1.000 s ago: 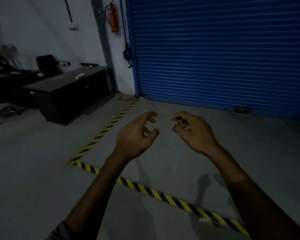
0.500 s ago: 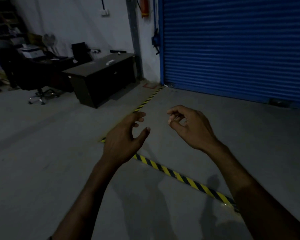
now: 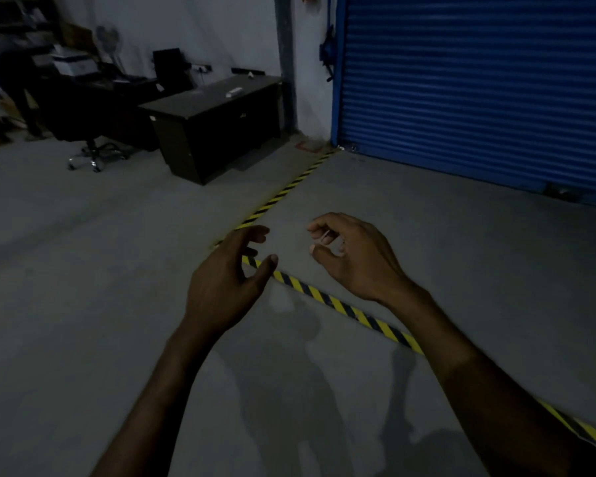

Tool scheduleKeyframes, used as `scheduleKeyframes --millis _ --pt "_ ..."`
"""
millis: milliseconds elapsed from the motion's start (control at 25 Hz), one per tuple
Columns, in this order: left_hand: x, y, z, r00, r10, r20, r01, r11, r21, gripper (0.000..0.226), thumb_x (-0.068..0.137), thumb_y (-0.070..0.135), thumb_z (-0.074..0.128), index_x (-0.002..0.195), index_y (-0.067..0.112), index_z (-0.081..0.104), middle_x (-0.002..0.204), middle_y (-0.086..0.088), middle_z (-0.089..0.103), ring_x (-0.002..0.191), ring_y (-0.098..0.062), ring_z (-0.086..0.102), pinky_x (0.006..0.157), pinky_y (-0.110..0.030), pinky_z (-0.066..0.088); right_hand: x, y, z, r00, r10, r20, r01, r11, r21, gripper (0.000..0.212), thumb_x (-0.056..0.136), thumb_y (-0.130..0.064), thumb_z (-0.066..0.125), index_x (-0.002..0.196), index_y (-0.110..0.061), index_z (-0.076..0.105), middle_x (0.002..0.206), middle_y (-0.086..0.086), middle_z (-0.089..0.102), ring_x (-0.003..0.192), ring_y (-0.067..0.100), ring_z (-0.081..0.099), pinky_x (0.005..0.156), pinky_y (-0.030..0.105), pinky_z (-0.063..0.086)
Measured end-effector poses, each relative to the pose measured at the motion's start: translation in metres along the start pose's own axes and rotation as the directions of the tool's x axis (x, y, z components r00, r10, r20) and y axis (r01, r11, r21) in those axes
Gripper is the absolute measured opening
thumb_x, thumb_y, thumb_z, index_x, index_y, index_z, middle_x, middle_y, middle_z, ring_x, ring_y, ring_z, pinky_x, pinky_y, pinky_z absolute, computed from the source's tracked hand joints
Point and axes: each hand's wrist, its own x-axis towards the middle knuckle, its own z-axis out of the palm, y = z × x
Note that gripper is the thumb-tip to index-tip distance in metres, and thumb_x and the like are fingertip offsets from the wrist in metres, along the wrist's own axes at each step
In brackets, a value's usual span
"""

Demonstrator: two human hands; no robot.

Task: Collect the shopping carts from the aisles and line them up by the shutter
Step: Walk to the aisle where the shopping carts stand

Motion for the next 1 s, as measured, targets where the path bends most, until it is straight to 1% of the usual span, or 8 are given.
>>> scheduleKeyframes --millis 200,320,440,560,640,720,840,1000 --pt "-0.051 0.000 -0.041 0.991 -0.053 -0.120 0.063 0.995 0.082 0.040 0.095 0.044 0.066 0.132 0.038 0.053 0.130 0.023 0.056 0.110 0.002 0.059 0.078 -0.038 0.058 -0.014 -0.039 0.021 0.986 -0.135 0.097 0.139 0.990 -0.029 0.028 0.089 -0.041 0.061 0.114 -0.029 0.066 0.111 -0.015 0.063 0.097 0.005 0.058 0.081 0.036 0.054" --pt "-0.090 0.002 -0.064 0.980 -0.083 -0.180 0.115 0.977 0.177 0.044 0.096 0.043 0.065 0.137 0.038 0.050 0.137 0.020 0.052 0.119 -0.006 0.058 0.079 -0.035 0.056 -0.025 -0.064 0.033 0.966 -0.225 0.128 0.230 0.973 -0.019 0.028 0.089 -0.040 0.063 0.114 -0.029 0.065 0.114 -0.012 0.062 0.105 0.011 0.056 0.084 0.033 0.052" --pt "-0.141 0.007 -0.087 0.958 -0.147 -0.247 0.213 0.940 0.268 0.057 0.096 0.043 0.065 0.148 0.035 0.043 0.150 0.014 0.044 0.128 -0.012 0.053 0.083 -0.031 0.050 -0.048 -0.092 0.051 0.932 -0.322 0.167 0.323 0.946 0.023 0.031 0.089 -0.035 0.068 0.118 -0.025 0.065 0.123 -0.007 0.062 0.114 0.013 0.053 0.089 0.025 0.045" --pt "-0.202 0.009 -0.107 0.934 -0.196 -0.300 0.298 0.888 0.349 0.071 0.095 0.041 0.067 0.157 0.032 0.033 0.159 0.010 0.035 0.138 -0.014 0.045 0.097 -0.035 0.046 -0.076 -0.121 0.079 0.879 -0.416 0.235 0.409 0.909 0.082 0.038 0.090 -0.034 0.068 0.125 -0.022 0.062 0.132 -0.005 0.059 0.122 0.013 0.049 0.096 0.025 0.041" --pt "-0.244 0.011 -0.124 0.910 -0.249 -0.331 0.369 0.851 0.374 0.076 0.094 0.041 0.067 0.159 0.032 0.028 0.164 0.008 0.029 0.144 -0.016 0.039 0.104 -0.040 0.042 -0.094 -0.145 0.098 0.837 -0.467 0.287 0.445 0.884 0.140 0.042 0.091 -0.036 0.066 0.130 -0.024 0.059 0.137 -0.006 0.055 0.127 0.014 0.048 0.101 0.029 0.042" --pt "-0.282 0.012 -0.145 0.882 -0.281 -0.379 0.431 0.808 0.401 0.078 0.094 0.041 0.067 0.160 0.031 0.026 0.166 0.006 0.026 0.146 -0.018 0.036 0.106 -0.043 0.041 -0.112 -0.174 0.115 0.792 -0.524 0.313 0.490 0.852 0.186 0.046 0.091 -0.038 0.066 0.134 -0.025 0.056 0.140 -0.006 0.053 0.129 0.015 0.048 0.102 0.031 0.044" --pt "-0.338 0.012 -0.181 0.831 -0.323 -0.453 0.521 0.737 0.430 0.078 0.094 0.043 0.066 0.160 0.032 0.025 0.166 0.005 0.025 0.147 -0.020 0.035 0.105 -0.046 0.043 -0.140 -0.225 0.140 0.719 -0.619 0.317 0.558 0.785 0.268 0.050 0.090 -0.037 0.067 0.138 -0.025 0.056 0.141 -0.006 0.053 0.127 0.015 0.048 0.101 0.029 0.044" --pt "-0.415 0.005 -0.232 0.759 -0.367 -0.537 0.625 0.641 0.446 0.073 0.095 0.045 0.065 0.157 0.033 0.031 0.164 0.007 0.029 0.144 -0.019 0.039 0.102 -0.043 0.043 -0.180 -0.301 0.181 0.628 -0.700 0.339 0.594 0.713 0.373 0.053 0.090 -0.039 0.067 0.140 -0.026 0.054 0.143 -0.008 0.052 0.129 0.012 0.047 0.103 0.028 0.043"
